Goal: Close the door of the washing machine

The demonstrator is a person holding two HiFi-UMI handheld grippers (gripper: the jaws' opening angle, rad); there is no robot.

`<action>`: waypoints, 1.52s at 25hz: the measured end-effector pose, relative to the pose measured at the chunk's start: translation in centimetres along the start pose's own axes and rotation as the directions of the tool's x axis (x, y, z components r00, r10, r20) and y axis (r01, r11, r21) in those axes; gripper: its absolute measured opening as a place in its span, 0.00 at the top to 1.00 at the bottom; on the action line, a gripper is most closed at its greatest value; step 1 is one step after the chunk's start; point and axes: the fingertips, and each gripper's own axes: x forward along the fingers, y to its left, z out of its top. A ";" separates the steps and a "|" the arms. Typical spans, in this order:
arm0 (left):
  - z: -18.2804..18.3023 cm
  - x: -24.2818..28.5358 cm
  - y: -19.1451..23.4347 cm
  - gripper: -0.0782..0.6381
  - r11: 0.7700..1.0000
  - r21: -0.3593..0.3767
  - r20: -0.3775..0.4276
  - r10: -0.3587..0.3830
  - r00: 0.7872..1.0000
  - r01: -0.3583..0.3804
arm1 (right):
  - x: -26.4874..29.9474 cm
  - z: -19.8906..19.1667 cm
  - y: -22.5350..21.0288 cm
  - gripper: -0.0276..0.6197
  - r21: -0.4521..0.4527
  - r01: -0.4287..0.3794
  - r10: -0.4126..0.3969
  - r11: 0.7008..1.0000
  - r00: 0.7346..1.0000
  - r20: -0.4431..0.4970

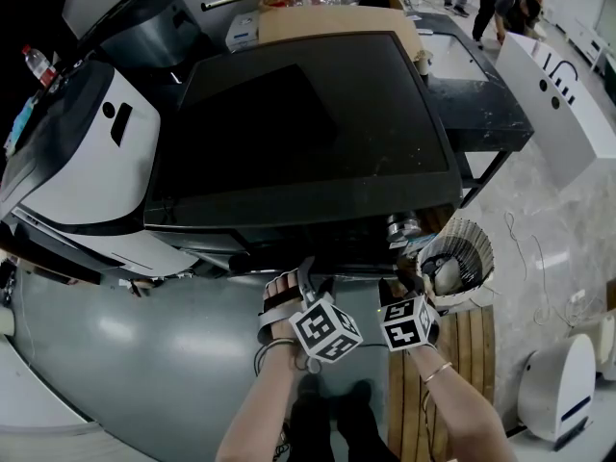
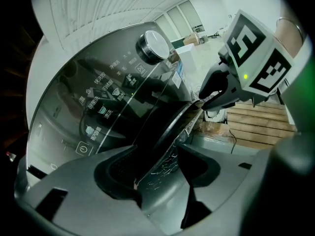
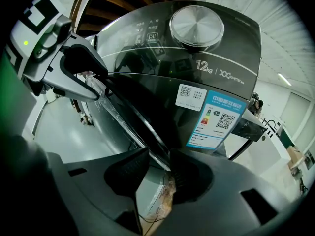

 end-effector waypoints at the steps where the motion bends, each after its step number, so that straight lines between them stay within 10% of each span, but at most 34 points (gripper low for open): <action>1: 0.0 0.0 0.0 0.52 1.000 0.002 -0.001 0.002 1.000 -0.002 | 0.0 -0.1 0.1 0.74 0.001 -0.001 0.001 1.000 1.000 0.000; 11: -1.4 -2.8 0.1 0.52 0.999 -0.029 0.001 0.038 0.999 -0.038 | -2.2 -0.2 1.1 0.73 0.040 -0.008 0.008 0.999 1.000 0.010; 20: -4.7 -8.7 0.6 0.56 0.975 -0.212 0.033 0.079 0.996 -0.070 | -7.2 1.4 3.6 0.74 0.118 -0.035 0.026 0.992 0.997 0.074; 31: -7.9 -16.8 0.7 0.64 0.889 -0.456 0.082 0.092 0.992 -0.045 | -16.1 5.0 6.7 0.75 0.221 -0.084 0.040 0.972 0.980 0.195; 38: -9.4 -22.3 0.3 0.71 0.786 -0.619 0.124 0.084 0.989 0.011 | -22.3 6.1 7.5 0.79 0.311 -0.104 0.029 0.945 0.971 0.239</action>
